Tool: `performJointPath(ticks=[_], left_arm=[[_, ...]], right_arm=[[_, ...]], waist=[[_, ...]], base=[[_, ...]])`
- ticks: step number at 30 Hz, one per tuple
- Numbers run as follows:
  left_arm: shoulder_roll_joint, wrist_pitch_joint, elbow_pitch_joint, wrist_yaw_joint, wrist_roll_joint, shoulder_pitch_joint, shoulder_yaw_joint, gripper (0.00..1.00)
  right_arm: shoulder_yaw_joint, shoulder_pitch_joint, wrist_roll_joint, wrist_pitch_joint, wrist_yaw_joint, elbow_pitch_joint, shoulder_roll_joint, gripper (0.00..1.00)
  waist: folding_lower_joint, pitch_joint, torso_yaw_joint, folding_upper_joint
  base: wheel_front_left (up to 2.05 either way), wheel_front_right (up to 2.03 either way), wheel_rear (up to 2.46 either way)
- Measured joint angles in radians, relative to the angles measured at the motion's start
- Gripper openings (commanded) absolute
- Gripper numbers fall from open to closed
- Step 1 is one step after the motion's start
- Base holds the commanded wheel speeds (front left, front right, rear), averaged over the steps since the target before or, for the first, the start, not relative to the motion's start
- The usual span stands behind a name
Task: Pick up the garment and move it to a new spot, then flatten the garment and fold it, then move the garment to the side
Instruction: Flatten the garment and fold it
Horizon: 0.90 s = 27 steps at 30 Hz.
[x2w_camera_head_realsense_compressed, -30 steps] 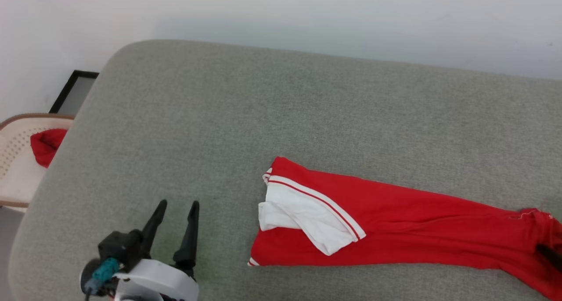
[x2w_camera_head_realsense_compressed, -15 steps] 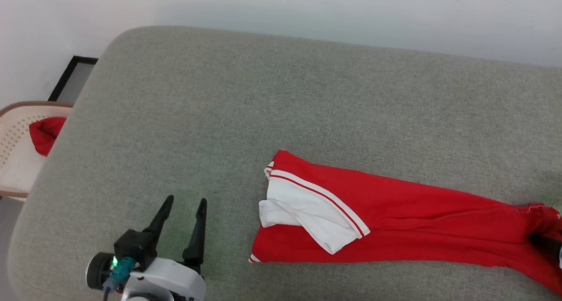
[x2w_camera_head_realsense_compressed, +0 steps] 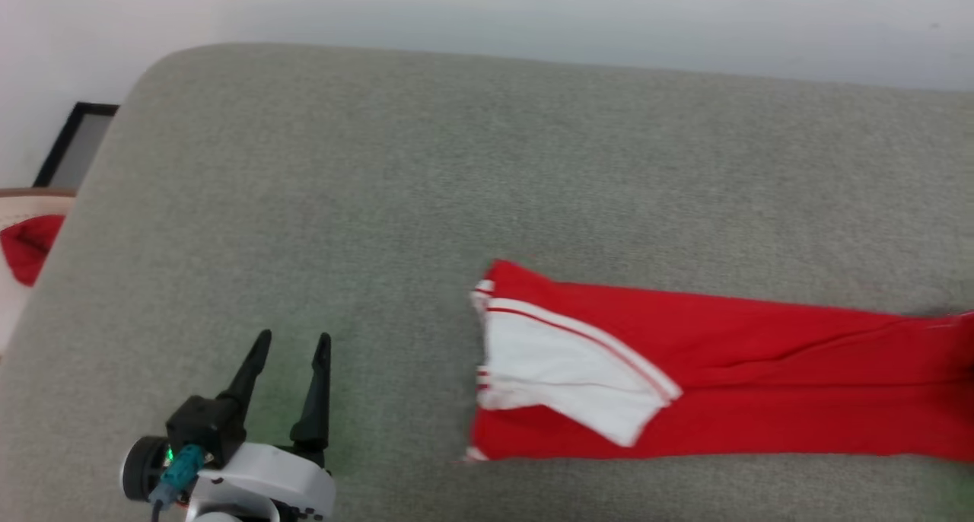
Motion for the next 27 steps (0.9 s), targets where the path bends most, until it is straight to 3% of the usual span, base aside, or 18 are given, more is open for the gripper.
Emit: performJointPath(ticks=[8,13,18,27], left_arm=[[-0.006,0.0,-0.022,-0.008,0.029,0.009,0.036,1.0],[-0.019,0.0,-0.023,-0.01,0.033,0.012,0.048,1.0],[-0.025,0.0,-0.008,-0.011,0.033,0.017,0.048,1.0],[-0.043,0.0,-0.004,-0.012,0.018,0.052,0.044,1.0]], right_arm=[[-0.184,0.015,-0.085,-0.062,0.0,0.048,-0.109,0.0],[-0.224,0.014,-0.09,-0.063,0.0,0.037,-0.111,0.0],[-0.091,0.054,-0.077,-0.019,0.0,-0.095,-0.087,0.0],[0.205,0.108,-0.012,0.077,0.0,-0.454,-0.004,0.0]], waist=[[0.0,0.009,-0.051,0.0],[0.0,0.006,-0.072,0.0],[0.0,-0.016,-0.077,0.0],[0.0,-0.056,-0.056,-0.0001]], base=[[0.0,0.0,0.0],[0.0,0.0,0.0],[0.0,0.0,0.0],[0.0,0.0,0.0]])
